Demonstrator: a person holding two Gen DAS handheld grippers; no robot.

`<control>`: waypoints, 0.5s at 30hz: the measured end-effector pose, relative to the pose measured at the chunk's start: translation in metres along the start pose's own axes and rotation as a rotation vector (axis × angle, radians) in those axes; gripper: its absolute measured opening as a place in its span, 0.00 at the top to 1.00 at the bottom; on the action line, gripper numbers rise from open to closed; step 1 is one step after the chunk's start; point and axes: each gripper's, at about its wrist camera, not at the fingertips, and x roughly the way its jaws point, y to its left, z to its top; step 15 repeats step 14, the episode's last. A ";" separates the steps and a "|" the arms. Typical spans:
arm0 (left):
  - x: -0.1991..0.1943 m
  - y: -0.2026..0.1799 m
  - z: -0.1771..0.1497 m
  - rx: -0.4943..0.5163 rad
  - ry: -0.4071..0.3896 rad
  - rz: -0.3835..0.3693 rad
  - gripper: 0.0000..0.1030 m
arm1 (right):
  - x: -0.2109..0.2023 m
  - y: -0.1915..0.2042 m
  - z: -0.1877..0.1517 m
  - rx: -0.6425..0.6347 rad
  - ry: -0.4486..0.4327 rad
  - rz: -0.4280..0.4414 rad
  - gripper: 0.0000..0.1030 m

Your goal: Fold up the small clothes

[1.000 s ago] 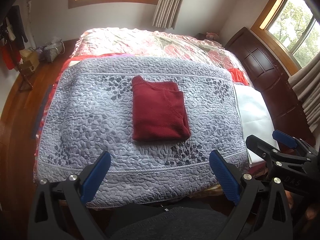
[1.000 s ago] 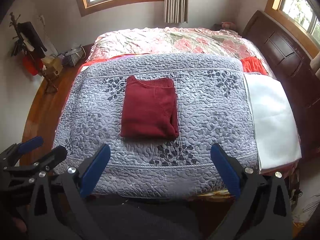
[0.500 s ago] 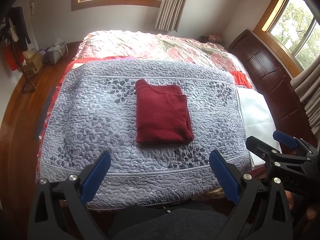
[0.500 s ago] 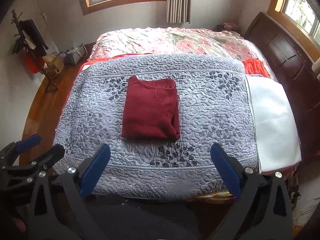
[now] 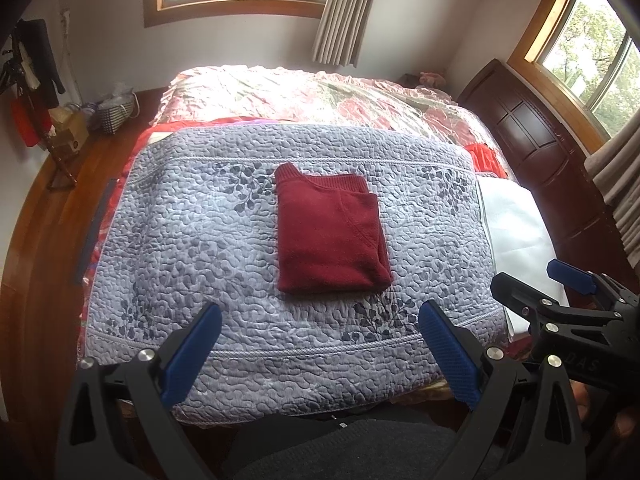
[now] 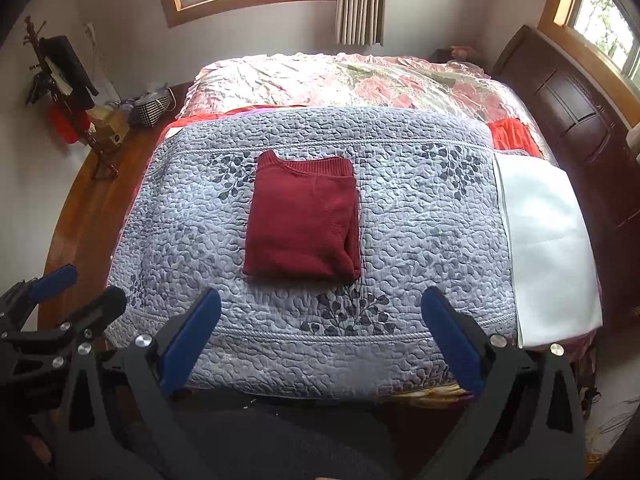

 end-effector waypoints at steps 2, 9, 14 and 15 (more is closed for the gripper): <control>0.000 0.000 0.001 0.000 -0.001 0.002 0.04 | 0.000 0.000 0.001 -0.003 0.000 0.003 0.03; 0.000 0.001 0.004 0.001 -0.001 0.009 0.04 | 0.002 -0.001 0.005 -0.007 0.000 0.001 0.03; 0.001 0.002 0.007 0.005 -0.001 0.012 0.04 | 0.004 0.000 0.009 -0.008 0.005 0.003 0.03; 0.001 0.002 0.007 0.005 -0.001 0.012 0.04 | 0.004 0.000 0.009 -0.008 0.005 0.003 0.03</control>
